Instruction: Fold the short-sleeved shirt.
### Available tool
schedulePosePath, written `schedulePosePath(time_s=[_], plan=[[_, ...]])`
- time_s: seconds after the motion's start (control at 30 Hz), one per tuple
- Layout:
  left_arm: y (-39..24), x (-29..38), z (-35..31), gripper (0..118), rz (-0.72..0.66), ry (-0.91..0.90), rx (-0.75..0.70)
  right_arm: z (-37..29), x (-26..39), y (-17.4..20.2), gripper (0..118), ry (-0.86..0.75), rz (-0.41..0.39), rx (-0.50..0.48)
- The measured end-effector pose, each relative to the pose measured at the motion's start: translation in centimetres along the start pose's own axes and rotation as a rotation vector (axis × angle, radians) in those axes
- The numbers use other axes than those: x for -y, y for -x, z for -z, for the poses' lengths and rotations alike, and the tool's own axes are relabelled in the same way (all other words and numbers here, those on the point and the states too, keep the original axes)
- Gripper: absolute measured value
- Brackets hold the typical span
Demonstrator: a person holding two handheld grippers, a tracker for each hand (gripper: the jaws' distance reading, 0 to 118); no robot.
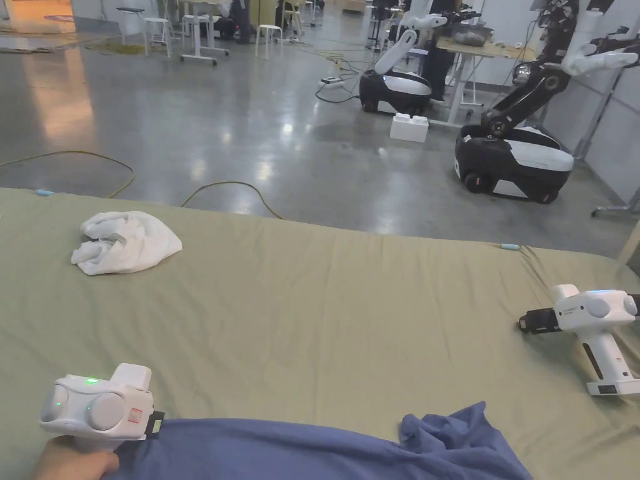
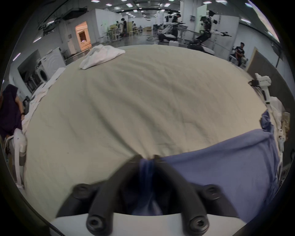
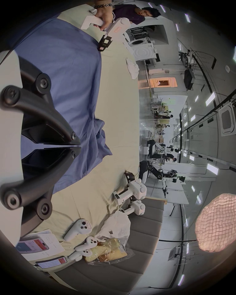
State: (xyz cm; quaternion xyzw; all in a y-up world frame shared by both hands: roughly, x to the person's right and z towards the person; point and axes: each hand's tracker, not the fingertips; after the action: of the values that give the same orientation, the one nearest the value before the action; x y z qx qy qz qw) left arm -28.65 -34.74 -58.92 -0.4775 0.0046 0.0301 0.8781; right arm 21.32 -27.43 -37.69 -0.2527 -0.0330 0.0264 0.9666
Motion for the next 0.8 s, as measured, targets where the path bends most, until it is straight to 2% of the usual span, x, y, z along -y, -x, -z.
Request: schedulePosePath(time_s=[0.1,0.13,0.17,0.23,0.3,0.43,0.5,0.63,0.7,0.73,0.77,0.8], plan=[[0.3,0.0,-1.1,2,-0.002,-0.013,-0.009,2.6,-1.5,-1.4,2,0.057,0.022,0.007],[0.7,-0.1,-1.8,2,-0.011,-0.033,0.001,3.6,-2.1,-2.0,6,0.092,0.032,0.017],[0.9,-0.1,-2.6,2,-0.035,-0.066,0.02,4.9,-2.7,-2.9,14,0.124,0.045,0.013],[1.5,-0.2,-4.4,2,-0.056,-0.122,0.074,7.8,-4.0,-4.6,39,0.186,0.06,0.014],[1.9,-0.3,-6.4,2,-0.052,-0.177,0.085,11.3,-5.1,-6.3,56,0.257,0.075,0.018],[1.3,0.4,-9.9,2,-0.045,-0.265,0.12,17.2,-6.1,-8.4,61,0.36,0.086,-0.003],[0.9,0.9,-10.7,2,-0.043,-0.274,0.112,19.8,-5.8,-9.0,70,0.431,0.114,-0.033],[0.2,1.7,-11.7,2,-0.061,-0.284,0.109,23.3,-4.2,-9.5,70,0.545,0.173,-0.039],[-0.2,1.7,-11.8,2,-0.051,-0.29,0.101,24.1,-3.6,-9.4,65,0.558,0.153,-0.032],[-0.5,1.8,-11.8,2,-0.041,-0.286,0.093,23.4,-3.8,-8.8,60,0.548,0.136,-0.024],[-0.7,1.8,-11.8,2,-0.033,-0.276,0.082,23.1,-4.1,-8.4,48,0.537,0.118,-0.009],[-0.6,1.6,-11.5,2,-0.029,-0.273,0.078,23.0,-4.3,-7.9,26,0.531,0.099,0.0]])
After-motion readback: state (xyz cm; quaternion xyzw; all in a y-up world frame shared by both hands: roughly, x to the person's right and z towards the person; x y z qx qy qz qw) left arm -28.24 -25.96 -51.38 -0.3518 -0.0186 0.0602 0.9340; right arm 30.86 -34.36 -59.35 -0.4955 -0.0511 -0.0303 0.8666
